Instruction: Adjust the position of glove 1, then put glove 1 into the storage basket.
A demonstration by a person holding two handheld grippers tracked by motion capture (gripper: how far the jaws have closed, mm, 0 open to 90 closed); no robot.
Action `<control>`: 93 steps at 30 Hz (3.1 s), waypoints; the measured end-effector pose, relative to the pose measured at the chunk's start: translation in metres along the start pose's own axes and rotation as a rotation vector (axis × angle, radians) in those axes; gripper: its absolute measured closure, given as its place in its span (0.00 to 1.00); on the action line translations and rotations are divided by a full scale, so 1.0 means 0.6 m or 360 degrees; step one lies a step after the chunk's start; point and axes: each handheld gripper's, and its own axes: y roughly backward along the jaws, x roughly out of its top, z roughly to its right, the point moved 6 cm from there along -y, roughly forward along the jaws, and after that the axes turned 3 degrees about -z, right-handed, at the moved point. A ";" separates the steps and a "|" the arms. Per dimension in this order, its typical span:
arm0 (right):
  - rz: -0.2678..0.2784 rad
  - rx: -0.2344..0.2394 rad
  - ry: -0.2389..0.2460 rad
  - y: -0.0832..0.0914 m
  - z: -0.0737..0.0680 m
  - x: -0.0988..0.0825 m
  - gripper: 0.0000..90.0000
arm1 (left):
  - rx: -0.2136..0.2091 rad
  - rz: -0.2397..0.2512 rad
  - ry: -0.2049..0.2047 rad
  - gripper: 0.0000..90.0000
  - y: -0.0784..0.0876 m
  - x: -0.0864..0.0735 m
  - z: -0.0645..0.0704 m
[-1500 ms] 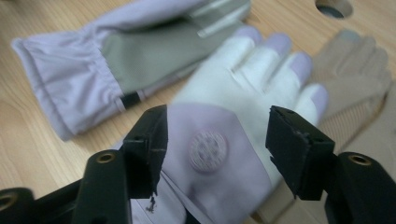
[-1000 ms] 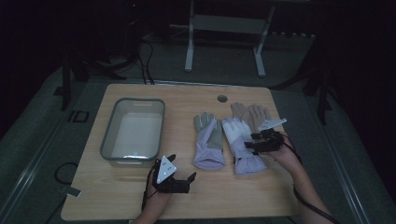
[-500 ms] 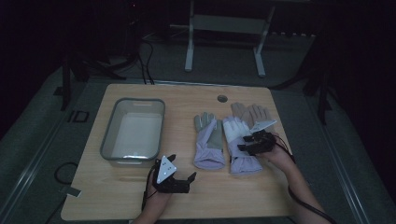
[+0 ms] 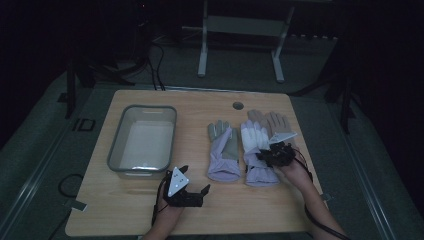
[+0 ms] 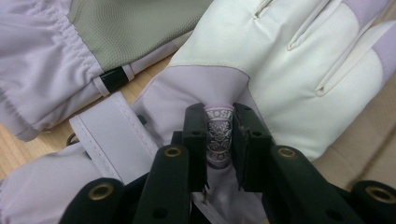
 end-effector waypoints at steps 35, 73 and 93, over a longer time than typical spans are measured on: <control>0.0125 -0.0064 -0.0116 0.046 -0.097 0.194 0.88 | -0.0004 0.0000 -0.0002 0.00 0.000 0.000 0.000; 0.0117 -0.0049 -0.0287 0.017 -0.076 0.143 0.47 | -0.0148 -0.0006 0.0085 0.01 -0.001 0.057 0.010; 0.0099 0.0133 -0.0537 -0.053 -0.071 0.093 0.51 | -0.0056 -0.0537 0.0340 0.17 -0.095 0.072 -0.025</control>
